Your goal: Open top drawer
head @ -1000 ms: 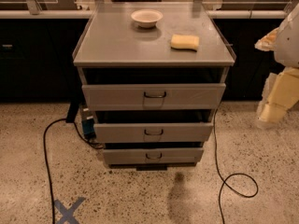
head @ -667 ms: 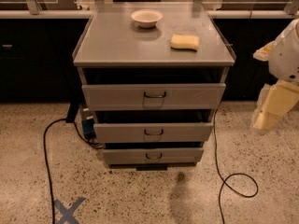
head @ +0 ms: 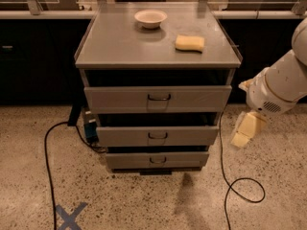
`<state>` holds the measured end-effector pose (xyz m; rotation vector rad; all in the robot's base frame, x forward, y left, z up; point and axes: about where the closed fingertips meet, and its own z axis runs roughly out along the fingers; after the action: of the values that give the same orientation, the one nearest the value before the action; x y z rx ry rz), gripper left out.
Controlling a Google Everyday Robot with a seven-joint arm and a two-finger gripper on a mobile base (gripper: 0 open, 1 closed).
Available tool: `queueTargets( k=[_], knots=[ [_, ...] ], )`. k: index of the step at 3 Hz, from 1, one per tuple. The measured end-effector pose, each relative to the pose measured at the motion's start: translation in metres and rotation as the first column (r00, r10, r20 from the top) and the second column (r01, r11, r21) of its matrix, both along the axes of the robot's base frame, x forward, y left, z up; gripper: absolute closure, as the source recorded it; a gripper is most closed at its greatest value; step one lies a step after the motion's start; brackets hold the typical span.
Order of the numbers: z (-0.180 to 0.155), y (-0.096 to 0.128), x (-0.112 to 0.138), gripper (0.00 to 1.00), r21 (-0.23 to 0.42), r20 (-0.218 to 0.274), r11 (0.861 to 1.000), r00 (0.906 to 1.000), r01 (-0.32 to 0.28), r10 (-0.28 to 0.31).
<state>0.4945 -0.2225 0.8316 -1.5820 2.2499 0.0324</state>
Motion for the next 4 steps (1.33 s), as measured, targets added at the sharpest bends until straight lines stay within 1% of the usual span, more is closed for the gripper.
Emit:
queueTargets(
  k=[1,2,3,4],
  knots=[
    [0.000,0.000,0.000,0.00,0.000,0.000,1.000,1.0000,0.000,0.000],
    [-0.018,0.013,0.014,0.00,0.046,0.016,0.998,0.9993,-0.036,0.035],
    [-0.035,0.033,0.046,0.00,0.087,0.080,0.991,0.9924,-0.100,0.094],
    [-0.068,0.058,0.106,0.00,0.137,0.161,0.979,0.9782,-0.153,0.131]
  ],
)
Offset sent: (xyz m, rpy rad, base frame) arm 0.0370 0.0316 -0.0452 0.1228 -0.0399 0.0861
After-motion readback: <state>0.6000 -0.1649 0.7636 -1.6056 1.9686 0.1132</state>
